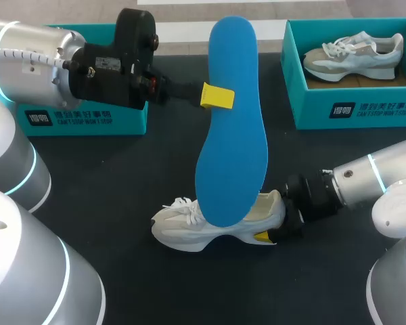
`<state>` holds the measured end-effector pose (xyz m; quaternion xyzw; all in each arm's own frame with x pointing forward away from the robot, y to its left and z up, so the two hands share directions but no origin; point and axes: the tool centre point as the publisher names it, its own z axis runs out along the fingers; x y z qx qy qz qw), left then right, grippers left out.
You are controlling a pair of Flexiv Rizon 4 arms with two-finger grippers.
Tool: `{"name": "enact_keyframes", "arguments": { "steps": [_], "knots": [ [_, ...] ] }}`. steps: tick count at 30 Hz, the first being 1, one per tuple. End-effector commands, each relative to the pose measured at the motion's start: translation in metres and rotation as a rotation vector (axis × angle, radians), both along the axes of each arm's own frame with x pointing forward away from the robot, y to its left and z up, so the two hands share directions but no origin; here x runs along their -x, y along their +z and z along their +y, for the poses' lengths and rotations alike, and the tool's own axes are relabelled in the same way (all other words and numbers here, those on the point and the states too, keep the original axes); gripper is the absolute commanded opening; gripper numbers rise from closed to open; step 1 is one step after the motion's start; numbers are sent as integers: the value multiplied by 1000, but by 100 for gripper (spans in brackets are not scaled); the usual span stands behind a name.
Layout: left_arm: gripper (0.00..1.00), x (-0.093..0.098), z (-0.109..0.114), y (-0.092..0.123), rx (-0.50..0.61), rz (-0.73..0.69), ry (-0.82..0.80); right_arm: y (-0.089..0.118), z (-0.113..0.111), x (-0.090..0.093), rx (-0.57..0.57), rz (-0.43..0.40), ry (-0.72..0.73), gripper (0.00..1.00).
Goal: Take the shoe out of the shoebox, open the shoe tongue, remove and reinsert the insole, then place the shoe into the shoebox
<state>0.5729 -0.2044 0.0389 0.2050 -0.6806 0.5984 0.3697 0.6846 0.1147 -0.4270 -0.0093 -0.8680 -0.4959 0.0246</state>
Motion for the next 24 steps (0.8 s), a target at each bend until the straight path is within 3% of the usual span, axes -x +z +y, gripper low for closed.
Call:
{"name": "enact_keyframes", "arguments": {
  "steps": [1, 2, 13, 24],
  "knots": [
    [0, 0, -1, -1, -1, 0, 0, -9, -2, 2, 3, 1, 0, 80],
    [0, 0, -1, -1, -1, 0, 0, -9, -2, 2, 3, 1, 0, 100],
    [0, 0, -1, -1, -1, 0, 0, 1, -5, 4, 31, -8, -13, 100],
    [0, 0, -1, -1, -1, 0, 0, 23, -14, 7, 149, -6, -11, 100]
  ]
}}
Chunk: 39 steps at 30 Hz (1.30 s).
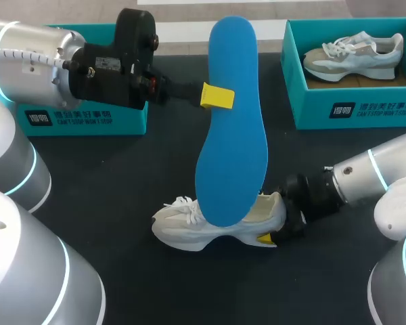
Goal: Take the shoe out of the shoebox, open the shoe tongue, remove and reinsert the insole, then place the shoe into the shoebox
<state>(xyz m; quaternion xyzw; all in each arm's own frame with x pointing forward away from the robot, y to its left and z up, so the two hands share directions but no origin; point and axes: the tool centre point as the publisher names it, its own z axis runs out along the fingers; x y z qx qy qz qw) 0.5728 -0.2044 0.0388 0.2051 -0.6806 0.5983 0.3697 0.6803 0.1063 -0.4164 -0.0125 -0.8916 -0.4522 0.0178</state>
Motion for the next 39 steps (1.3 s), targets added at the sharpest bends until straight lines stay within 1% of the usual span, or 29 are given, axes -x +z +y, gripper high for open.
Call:
{"name": "enact_keyframes", "arguments": {
  "steps": [1, 5, 9, 13, 16, 19, 22, 32, 33, 34, 35, 37, 39],
  "knots": [
    [0, 0, -1, -1, -1, 0, 0, 14, -7, 2, 68, 3, -9, 100],
    [0, 0, -1, -1, -1, 0, 0, 24, -11, 1, 111, -7, -31, 100],
    [0, 0, -1, -1, -1, 0, 0, 37, -11, 1, 205, 9, -69, 100],
    [0, 0, -1, -1, -1, 0, 0, 54, -11, 7, 293, 7, -120, 100],
    [0, 0, -1, -1, -1, 0, 0, 63, -10, 9, 348, 12, -139, 100],
    [0, 0, -1, -1, -1, 0, 0, 71, -10, 9, 424, 32, -168, 100],
    [0, 0, -1, -1, -1, 0, 0, 77, -10, 11, 514, 80, -215, 100],
    [0, 0, -1, -1, -1, 0, 0, 77, -10, 11, 514, 80, -215, 100],
    [0, 0, -1, -1, -1, 0, 0, 74, -7, 11, 520, 83, -210, 100],
    [0, 0, -1, -1, -1, 0, 0, 75, -6, 11, 520, 66, -208, 100],
    [0, 0, -1, -1, -1, 0, 0, 82, -6, 10, 540, 38, -207, 100],
    [0, 0, -1, -1, -1, 0, 0, 92, -6, 9, 595, 21, -216, 100],
    [0, 0, -1, -1, -1, 0, 0, 98, -4, 8, 652, 25, -212, 100]
  ]
}}
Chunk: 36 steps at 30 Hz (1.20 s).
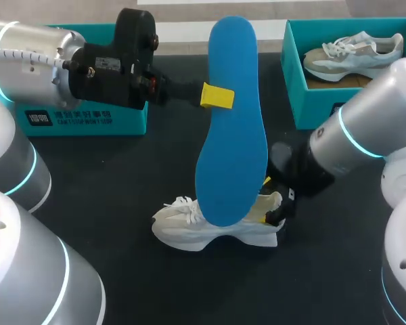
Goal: Take the shoe out of the shoebox, open the shoe tongue, remove and reinsert the insole, then place the shoe into the shoebox
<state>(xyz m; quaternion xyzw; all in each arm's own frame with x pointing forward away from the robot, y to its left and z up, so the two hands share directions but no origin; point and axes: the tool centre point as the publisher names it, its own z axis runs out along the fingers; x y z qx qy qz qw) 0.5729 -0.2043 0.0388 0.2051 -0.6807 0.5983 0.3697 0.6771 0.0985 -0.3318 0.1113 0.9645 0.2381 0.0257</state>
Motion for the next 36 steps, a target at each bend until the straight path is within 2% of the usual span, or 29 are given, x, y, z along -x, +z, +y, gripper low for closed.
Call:
{"name": "enact_keyframes", "arguments": {
  "steps": [1, 6, 15, 36],
  "knots": [
    [0, 0, -1, -1, -1, 0, 0, 16, 6, 4, 218, 36, -6, 100],
    [0, 0, -1, -1, -1, 0, 0, 15, 16, 1, 286, 68, 9, 100],
    [0, 0, -1, -1, -1, 0, 0, 3, 15, -8, 289, 47, 44, 100],
    [0, 0, -1, -1, -1, 0, 0, 4, 12, -9, 284, 38, 53, 100]
  ]
}}
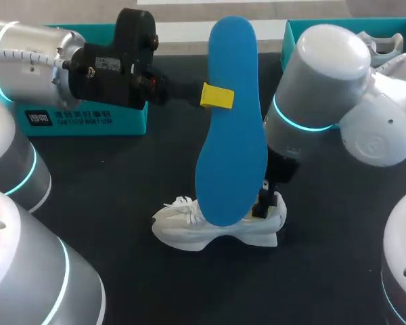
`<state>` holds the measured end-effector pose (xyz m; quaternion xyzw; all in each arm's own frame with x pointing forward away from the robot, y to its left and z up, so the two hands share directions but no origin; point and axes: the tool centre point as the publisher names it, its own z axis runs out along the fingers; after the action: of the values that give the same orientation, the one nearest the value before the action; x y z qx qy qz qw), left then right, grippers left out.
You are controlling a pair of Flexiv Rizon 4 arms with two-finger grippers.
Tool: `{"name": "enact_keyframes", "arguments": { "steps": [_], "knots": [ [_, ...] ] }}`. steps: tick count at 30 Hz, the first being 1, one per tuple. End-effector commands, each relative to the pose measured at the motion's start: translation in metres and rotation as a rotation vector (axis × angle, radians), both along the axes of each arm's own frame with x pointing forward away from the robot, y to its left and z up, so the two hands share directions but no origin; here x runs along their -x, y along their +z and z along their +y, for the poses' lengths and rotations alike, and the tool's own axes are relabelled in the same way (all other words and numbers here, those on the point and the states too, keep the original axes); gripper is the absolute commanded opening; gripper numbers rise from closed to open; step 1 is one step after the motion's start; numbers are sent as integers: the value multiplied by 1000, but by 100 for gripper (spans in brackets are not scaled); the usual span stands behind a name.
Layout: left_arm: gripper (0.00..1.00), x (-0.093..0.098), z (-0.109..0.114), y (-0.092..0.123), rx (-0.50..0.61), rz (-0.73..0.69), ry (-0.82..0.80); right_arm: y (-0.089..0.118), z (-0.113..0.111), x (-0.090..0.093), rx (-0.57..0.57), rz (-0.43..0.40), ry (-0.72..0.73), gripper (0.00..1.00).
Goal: Take the shoe out of the shoebox, open the shoe tongue, remove and reinsert the insole, then place the shoe into the shoebox
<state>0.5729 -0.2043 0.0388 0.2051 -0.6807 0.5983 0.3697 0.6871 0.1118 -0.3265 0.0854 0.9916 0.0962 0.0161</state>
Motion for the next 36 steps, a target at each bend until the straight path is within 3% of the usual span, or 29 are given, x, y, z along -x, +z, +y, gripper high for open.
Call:
{"name": "enact_keyframes", "arguments": {
  "steps": [1, 12, 23, 34, 36],
  "knots": [
    [0, 0, -1, -1, -1, 0, 0, -1, -1, 1, -2, -2, -1, 100],
    [0, 0, -1, -1, -1, 0, 0, 2, 12, -14, -14, -8, 0, 100],
    [0, 0, -1, -1, -1, 0, 0, -18, 21, -38, -35, -13, 36, 100],
    [0, 0, -1, -1, -1, 0, 0, -40, 32, -41, -49, -11, 37, 100],
    [0, 0, -1, -1, -1, 0, 0, -45, 36, -40, -54, 2, 40, 84]
  ]
}}
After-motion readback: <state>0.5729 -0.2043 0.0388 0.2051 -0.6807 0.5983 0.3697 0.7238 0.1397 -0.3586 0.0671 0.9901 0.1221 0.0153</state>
